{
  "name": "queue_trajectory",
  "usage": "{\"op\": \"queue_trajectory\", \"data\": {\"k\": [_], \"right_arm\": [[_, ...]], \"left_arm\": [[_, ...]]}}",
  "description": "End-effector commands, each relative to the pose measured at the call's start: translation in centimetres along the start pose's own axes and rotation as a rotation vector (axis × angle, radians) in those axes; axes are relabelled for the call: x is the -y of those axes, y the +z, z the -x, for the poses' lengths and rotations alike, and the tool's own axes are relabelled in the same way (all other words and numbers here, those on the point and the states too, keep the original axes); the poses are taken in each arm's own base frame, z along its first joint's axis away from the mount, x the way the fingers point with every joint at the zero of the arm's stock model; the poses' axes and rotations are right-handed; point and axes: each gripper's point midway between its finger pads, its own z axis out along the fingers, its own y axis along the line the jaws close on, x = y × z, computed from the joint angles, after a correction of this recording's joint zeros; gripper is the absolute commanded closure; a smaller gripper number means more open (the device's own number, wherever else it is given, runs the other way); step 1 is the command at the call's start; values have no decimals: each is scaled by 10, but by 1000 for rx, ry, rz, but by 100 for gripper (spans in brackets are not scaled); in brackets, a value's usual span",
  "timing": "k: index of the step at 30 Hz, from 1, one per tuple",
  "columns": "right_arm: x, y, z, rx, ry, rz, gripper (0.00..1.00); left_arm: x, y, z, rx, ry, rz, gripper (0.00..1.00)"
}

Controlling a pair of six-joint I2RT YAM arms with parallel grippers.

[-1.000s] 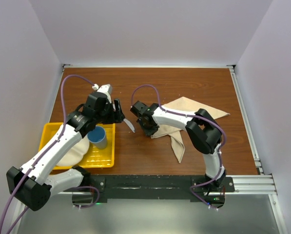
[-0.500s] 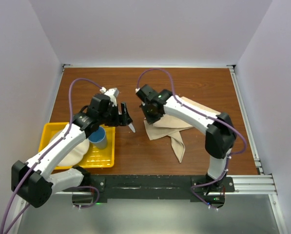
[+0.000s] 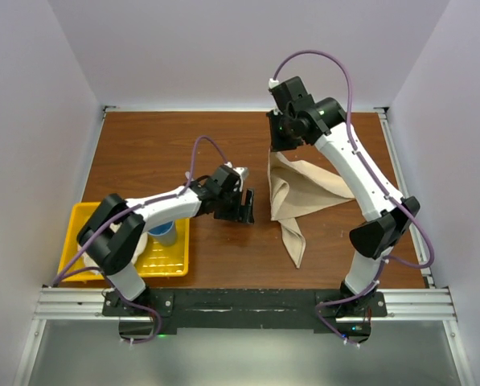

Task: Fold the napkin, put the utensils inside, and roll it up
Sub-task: Flatten out the napkin at the center of the board.

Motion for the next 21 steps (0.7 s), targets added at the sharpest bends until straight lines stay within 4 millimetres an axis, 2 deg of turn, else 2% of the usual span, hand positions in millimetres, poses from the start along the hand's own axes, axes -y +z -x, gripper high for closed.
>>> {"op": "queue_trajectory", "data": {"k": [1,6,9,12,14,17,20,21], "right_arm": [[6,-11,-14,-67,-14,8,100],[9,-7,-15,-73,-7,17,100],[10,-4,-14,-74,-2,24,100],[7,2,-12,-79,12,36,100],[5,4,-11,-85,24,47,100],[2,7,-13,-104,26,54,100],[3,7,-12,-110,30,48,100],[4,7,-13,-113,32,46,100]], "left_arm": [[31,0,36,146,22,-128,21],[61,-13,35,202,89,-242,19],[66,-26,28,238,120,-233,18],[75,-43,30,338,171,-225,19],[73,-43,25,360,187,-181,20],[68,-38,29,383,217,-91,20],[78,-37,33,409,277,-60,18],[91,-36,36,437,291,-86,17]]}}
